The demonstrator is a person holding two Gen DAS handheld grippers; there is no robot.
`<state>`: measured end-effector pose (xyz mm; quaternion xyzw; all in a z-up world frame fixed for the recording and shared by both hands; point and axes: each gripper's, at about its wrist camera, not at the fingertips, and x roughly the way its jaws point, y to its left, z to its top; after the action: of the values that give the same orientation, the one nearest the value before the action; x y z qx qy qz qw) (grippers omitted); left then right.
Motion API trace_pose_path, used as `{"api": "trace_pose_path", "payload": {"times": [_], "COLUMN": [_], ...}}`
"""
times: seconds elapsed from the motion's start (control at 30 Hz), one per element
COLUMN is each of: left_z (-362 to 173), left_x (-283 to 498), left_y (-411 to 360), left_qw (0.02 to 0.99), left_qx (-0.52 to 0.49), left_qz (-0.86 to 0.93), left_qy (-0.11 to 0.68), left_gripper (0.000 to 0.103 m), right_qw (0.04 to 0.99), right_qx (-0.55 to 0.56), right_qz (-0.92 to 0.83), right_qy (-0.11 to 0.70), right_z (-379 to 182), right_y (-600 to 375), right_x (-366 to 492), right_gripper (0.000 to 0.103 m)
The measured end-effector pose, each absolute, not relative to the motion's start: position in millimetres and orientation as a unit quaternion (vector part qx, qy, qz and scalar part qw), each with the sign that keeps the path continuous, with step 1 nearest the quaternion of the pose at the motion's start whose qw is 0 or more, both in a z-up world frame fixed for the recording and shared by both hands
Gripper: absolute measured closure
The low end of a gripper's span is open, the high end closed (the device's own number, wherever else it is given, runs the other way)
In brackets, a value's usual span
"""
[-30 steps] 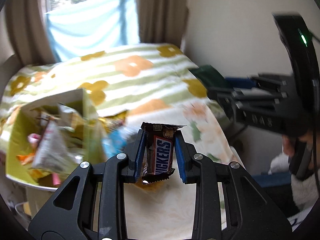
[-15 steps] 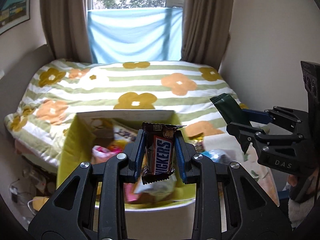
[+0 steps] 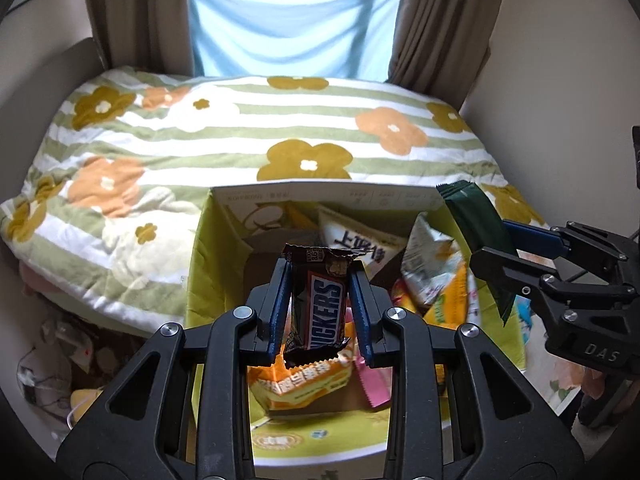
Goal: Organize snacks
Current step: 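Carry both bars over the box and open both tools to drop them inside, then move both tools back toward the waffle and chip bags on the table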
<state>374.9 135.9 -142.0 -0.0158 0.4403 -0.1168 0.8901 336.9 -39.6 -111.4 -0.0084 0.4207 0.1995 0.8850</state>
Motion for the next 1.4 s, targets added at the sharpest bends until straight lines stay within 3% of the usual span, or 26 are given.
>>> {"api": "trace_pose_path", "payload": {"times": [0.2, 0.23, 0.27, 0.3, 0.33, 0.87, 0.9, 0.97, 1.0, 1.4], "left_z": [-162.7, -165.7, -167.8, -169.8, -168.8, -164.6, -164.0, -162.7, -161.9, -143.7], "left_x": [392.1, 394.7, 395.3, 396.2, 393.0, 372.7, 372.1, 370.1, 368.7, 343.2], "left_y": [140.2, 140.2, 140.3, 141.2, 144.3, 163.0, 163.5, 164.4, 165.1, 170.2], "left_qw": [0.878, 0.875, 0.874, 0.874, 0.881, 0.882, 0.882, 0.883, 0.883, 0.892], "left_qx": [-0.002, -0.001, 0.002, 0.004, 0.001, -0.017, -0.015, -0.014, -0.015, -0.015], "left_qz": [-0.12, -0.121, -0.118, -0.112, -0.103, -0.079, -0.078, -0.075, -0.074, -0.067], "left_qy": [0.463, 0.468, 0.472, 0.473, 0.461, 0.465, 0.465, 0.464, 0.463, 0.447], "left_gripper": [0.076, 0.065, 0.026, 0.006, 0.0, 0.0, 0.0, 0.0, 0.0, 0.0], "right_qw": [0.878, 0.878, 0.877, 0.876, 0.875, 0.858, 0.858, 0.862, 0.864, 0.876], "right_qx": [-0.006, -0.006, -0.006, -0.005, -0.005, 0.012, 0.019, 0.032, 0.037, 0.046], "right_qz": [0.188, 0.187, 0.187, 0.187, 0.187, 0.205, 0.203, 0.197, 0.196, 0.189], "right_qy": [0.44, 0.441, 0.443, 0.444, 0.446, 0.47, 0.472, 0.467, 0.463, 0.441], "right_z": [-120.0, -121.1, -121.7, -122.5, -124.1, -135.4, -136.7, -137.6, -137.4, -117.5], "right_y": [-26.7, -26.5, -27.5, -28.7, -29.3, -21.2, -22.6, -25.3, -27.1, -38.3], "right_x": [347.3, 349.9, 351.6, 353.1, 355.3, 372.2, 373.1, 373.8, 373.1, 352.6], "right_gripper": [0.063, 0.063, 0.063, 0.063, 0.063, 0.063, 0.056, 0.023, 0.001, 0.0]}}
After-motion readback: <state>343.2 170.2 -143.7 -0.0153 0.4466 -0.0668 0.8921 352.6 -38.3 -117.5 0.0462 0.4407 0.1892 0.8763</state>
